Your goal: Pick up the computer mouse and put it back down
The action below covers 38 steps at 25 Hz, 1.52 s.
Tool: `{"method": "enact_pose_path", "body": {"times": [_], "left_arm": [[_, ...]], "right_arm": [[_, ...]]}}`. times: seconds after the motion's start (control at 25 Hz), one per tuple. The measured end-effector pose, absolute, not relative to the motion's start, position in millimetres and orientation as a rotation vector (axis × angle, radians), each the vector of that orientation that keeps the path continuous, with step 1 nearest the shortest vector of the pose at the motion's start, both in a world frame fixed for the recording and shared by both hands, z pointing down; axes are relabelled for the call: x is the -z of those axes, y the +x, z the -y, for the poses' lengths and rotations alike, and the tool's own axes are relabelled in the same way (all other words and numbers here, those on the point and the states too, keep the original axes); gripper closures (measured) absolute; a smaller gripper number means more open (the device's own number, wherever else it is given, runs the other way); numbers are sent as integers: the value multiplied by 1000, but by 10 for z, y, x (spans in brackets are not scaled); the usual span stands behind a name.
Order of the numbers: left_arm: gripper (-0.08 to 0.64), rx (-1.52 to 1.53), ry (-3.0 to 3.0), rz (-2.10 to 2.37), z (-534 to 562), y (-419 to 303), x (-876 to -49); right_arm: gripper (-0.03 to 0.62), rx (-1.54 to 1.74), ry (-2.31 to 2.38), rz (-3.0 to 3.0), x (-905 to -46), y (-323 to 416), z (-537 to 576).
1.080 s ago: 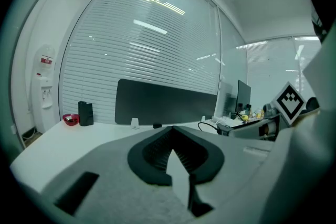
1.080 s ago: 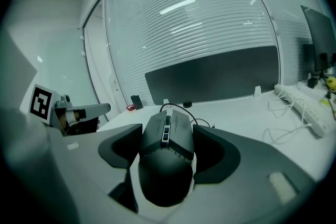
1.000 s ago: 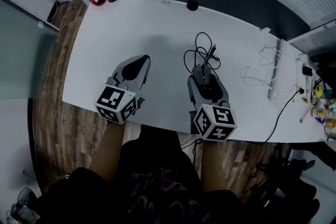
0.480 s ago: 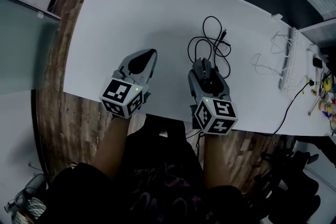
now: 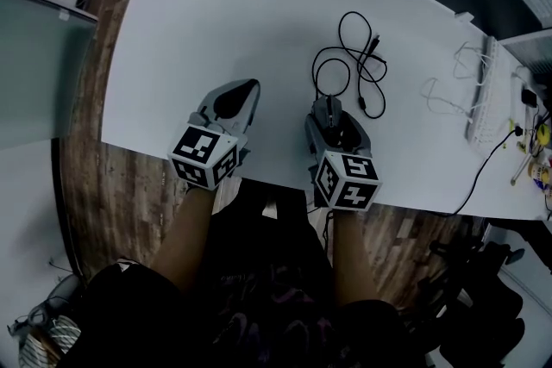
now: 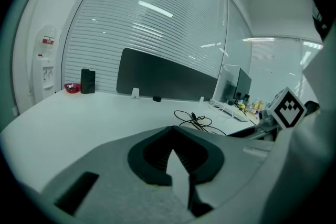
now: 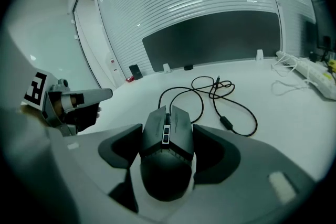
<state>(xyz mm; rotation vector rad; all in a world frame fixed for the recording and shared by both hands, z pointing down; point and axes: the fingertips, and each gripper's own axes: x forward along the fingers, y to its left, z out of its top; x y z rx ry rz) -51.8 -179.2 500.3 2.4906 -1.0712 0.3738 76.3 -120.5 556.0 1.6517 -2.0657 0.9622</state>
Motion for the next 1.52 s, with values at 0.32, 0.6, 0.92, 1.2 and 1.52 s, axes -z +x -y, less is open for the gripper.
{"method": "enact_pose_path", "body": {"times": [0.32, 0.6, 0.92, 1.2, 1.52], "left_arm": [[566, -394, 2465, 1066, 1771, -516, -5115], [566, -394, 2456, 1065, 1804, -517, -5162], [566, -389, 2455, 1068, 1824, -519, -5147], [566, -386, 2456, 1080, 1836, -532, -5117], [566, -381, 2453, 1088, 1848, -537, -5098]], "right_arm": [[282, -1004, 1613, 2033, -5748, 718, 1171], [282, -1004, 1610, 2031, -5796, 713, 1221], [281, -1008, 1601, 2034, -5808, 703, 1235], [278, -999, 1590, 2020, -5842, 712, 1237], [272, -1006, 1585, 2021, -5837, 715, 1247]]}}
